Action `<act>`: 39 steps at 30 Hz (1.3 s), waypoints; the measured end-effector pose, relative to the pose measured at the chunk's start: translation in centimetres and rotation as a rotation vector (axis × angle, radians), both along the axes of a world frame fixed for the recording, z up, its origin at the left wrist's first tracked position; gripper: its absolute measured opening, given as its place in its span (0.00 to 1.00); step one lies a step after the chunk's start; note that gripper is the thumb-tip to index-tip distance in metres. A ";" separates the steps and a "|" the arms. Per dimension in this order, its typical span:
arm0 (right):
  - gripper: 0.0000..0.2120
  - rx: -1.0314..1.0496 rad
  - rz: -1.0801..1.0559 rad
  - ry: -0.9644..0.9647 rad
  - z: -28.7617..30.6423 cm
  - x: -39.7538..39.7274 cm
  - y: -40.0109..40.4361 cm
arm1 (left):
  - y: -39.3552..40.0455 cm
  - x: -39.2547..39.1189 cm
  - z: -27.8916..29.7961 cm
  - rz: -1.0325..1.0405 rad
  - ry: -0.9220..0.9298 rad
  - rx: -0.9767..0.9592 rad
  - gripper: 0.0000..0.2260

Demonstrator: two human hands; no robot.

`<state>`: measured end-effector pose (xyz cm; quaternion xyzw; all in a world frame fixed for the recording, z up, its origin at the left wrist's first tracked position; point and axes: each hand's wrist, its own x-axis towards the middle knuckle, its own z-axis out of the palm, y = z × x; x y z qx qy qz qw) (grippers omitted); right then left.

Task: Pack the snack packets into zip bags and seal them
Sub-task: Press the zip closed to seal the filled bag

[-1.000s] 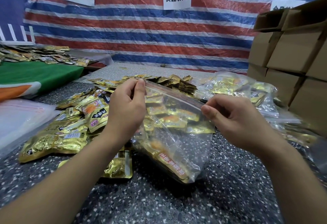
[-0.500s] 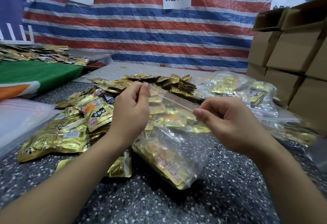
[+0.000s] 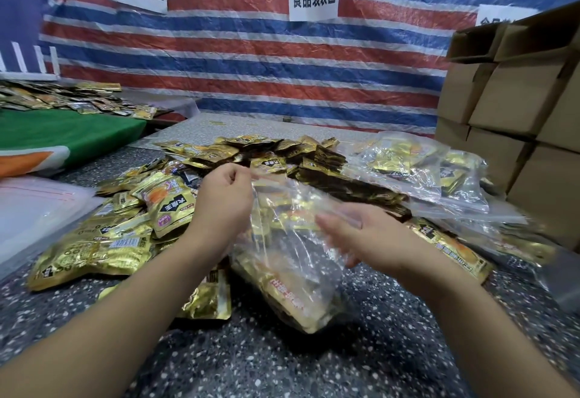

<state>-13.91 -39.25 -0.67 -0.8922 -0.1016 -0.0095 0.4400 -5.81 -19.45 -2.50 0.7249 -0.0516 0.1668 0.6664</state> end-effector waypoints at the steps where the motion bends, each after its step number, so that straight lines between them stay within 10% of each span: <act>1: 0.11 0.015 -0.002 0.034 -0.3 0.1 0.1 | 0.0 0.1 -0.2 0.003 0.013 0.060 0.14; 8: 0.04 -0.368 -0.072 0.211 -0.9 0.3 -0.2 | -0.5 -0.2 -0.4 -0.153 0.106 0.719 0.22; 16: 0.27 -0.422 -0.008 0.268 -1.8 -0.1 1.3 | -0.6 -1.6 -1.3 -0.178 -0.059 1.092 0.16; 25: 0.17 -0.152 0.109 0.427 -2.2 0.2 1.7 | -0.8 -1.5 -1.5 -0.181 -0.109 0.945 0.12; 31: 0.10 -0.056 0.126 0.422 -1.8 0.2 1.1 | -0.6 -1.3 -0.3 -0.007 -0.254 0.418 0.02; 39: 0.10 0.533 -0.308 0.165 2.9 3.9 -2.2 | -0.5 -1.2 -0.3 0.088 -0.397 0.237 0.05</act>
